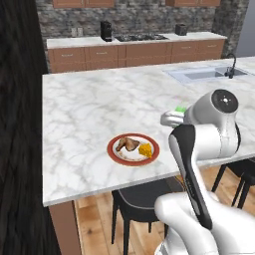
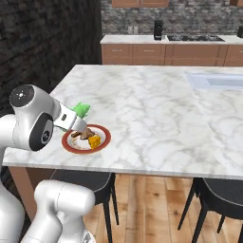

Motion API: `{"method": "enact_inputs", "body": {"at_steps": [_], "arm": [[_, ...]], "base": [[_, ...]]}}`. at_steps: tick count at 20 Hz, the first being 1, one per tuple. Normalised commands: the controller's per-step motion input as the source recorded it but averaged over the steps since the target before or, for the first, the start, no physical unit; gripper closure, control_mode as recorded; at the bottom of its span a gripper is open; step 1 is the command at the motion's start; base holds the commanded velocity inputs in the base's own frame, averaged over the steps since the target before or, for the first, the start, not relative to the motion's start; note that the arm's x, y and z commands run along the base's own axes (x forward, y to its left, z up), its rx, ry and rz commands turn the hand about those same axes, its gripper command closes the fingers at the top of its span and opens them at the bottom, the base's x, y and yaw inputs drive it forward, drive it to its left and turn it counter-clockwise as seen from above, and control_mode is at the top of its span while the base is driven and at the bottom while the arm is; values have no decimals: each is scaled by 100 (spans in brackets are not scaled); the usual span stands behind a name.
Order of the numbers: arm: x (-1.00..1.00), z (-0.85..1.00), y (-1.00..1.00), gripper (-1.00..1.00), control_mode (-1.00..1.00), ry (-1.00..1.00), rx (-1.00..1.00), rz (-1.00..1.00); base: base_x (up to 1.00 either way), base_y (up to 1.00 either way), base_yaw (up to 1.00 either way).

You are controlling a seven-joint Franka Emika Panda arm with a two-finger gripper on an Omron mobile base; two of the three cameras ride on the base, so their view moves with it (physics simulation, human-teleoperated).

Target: Take the cheese, chicken drumstick, and corn from the fridge and place them on the plate on the dining counter to create an appetizer plate.

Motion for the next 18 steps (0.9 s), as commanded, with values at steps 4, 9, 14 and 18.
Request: {"method": "enact_inputs", "body": {"at_steps": [4,9,14,18], "arm": [[46,-45,48,100,-100,13,0,0],[33,-49,61,100,-100,8,-7,0],[47,-42,32,100,-100,16,0,8],[53,-19,11,100,-100,25,0,23]], "base": [[0,0,0],[0,0,0],[0,0,0],[0,0,0]]}}
